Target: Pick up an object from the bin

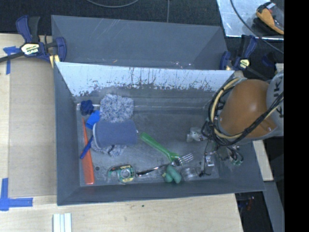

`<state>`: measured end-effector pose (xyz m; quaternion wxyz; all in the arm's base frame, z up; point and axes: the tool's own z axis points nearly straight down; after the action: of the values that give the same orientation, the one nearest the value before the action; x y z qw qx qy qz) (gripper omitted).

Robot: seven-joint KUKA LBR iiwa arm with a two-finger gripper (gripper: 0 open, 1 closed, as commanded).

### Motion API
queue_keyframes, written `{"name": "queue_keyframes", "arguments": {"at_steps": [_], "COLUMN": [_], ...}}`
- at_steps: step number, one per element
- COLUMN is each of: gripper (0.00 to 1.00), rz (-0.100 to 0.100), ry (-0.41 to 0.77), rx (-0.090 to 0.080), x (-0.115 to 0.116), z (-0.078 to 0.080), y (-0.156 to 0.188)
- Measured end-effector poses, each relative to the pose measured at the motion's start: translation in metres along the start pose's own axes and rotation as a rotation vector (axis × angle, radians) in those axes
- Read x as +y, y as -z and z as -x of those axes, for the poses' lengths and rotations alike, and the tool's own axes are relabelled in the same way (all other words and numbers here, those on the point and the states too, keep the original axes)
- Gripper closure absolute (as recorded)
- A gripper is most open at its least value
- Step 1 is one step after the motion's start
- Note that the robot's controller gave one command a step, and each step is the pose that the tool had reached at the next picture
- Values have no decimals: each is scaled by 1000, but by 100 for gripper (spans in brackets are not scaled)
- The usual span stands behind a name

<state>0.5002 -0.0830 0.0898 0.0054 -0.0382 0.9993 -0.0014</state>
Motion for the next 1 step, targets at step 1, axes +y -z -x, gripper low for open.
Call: {"name": "queue_keyframes", "arguments": {"at_steps": [1], "gripper": [0], "rz": [2], "ry": [-85], "rx": [6], "x": [51], "z": [10], "y": [-19]}}
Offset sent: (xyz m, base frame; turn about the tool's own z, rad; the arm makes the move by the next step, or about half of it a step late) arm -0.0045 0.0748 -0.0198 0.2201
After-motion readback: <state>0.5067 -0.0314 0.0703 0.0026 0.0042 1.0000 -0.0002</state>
